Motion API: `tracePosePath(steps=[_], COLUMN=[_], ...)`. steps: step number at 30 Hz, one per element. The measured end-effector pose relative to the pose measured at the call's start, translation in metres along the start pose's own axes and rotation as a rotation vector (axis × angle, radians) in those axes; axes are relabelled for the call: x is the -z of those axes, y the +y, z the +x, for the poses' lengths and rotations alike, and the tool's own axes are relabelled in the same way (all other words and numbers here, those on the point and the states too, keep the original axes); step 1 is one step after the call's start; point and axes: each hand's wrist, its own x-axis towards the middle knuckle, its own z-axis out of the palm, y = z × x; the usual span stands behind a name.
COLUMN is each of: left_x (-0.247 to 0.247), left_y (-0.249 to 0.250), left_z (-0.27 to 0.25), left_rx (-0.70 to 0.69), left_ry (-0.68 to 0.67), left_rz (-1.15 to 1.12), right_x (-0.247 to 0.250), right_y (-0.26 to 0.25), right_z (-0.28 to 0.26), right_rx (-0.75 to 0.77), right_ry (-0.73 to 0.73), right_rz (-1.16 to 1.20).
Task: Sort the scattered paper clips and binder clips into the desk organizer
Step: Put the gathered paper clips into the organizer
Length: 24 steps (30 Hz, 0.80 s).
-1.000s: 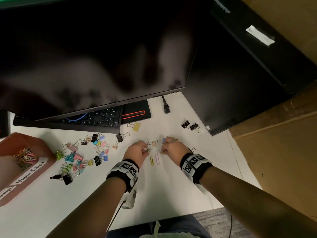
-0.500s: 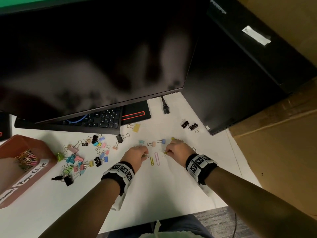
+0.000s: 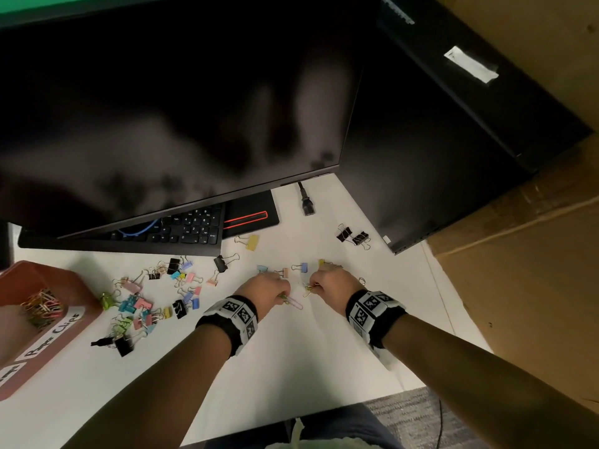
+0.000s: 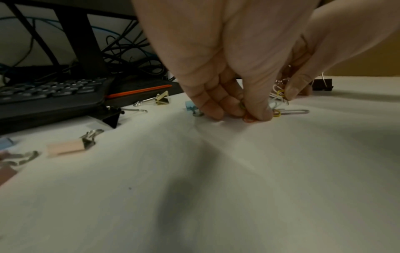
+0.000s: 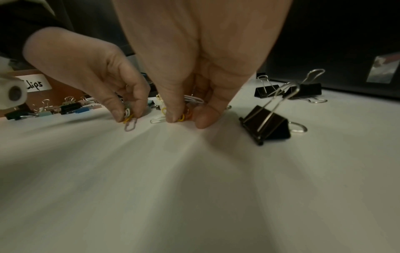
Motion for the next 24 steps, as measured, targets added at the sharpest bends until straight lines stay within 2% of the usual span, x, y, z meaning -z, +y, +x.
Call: tracePosePath(steps=[6, 11, 16, 20, 24], left_x=[-0.004, -0.005, -0.01, -0.014, -0.017], left_y=[0.002, 0.005, 0.005, 0.003, -0.003], left_z=[0.0, -0.007, -0.008, -0.015, -0.045], left_rx=[0.037, 0.065, 0.09, 0.125, 0.172], left_ry=[0.062, 0.055, 0.059, 0.097, 0.274], left_rz=[-0.019, 0.054, 0.033, -0.106, -0.334], right_x=[-0.001, -0.003, -0.007, -0.007, -0.003], right_y=[0.001, 0.002, 0.001, 0.0, -0.011], right_z=[-0.003, -0.006, -0.009, -0.011, -0.013], right_rx=[0.003, 0.002, -0.001, 0.003, 0.036], right_ry=[0.01, 0.027, 0.042, 0.043, 0.056], right_rz=[0.011, 0.029, 0.043, 0.054, 0.069])
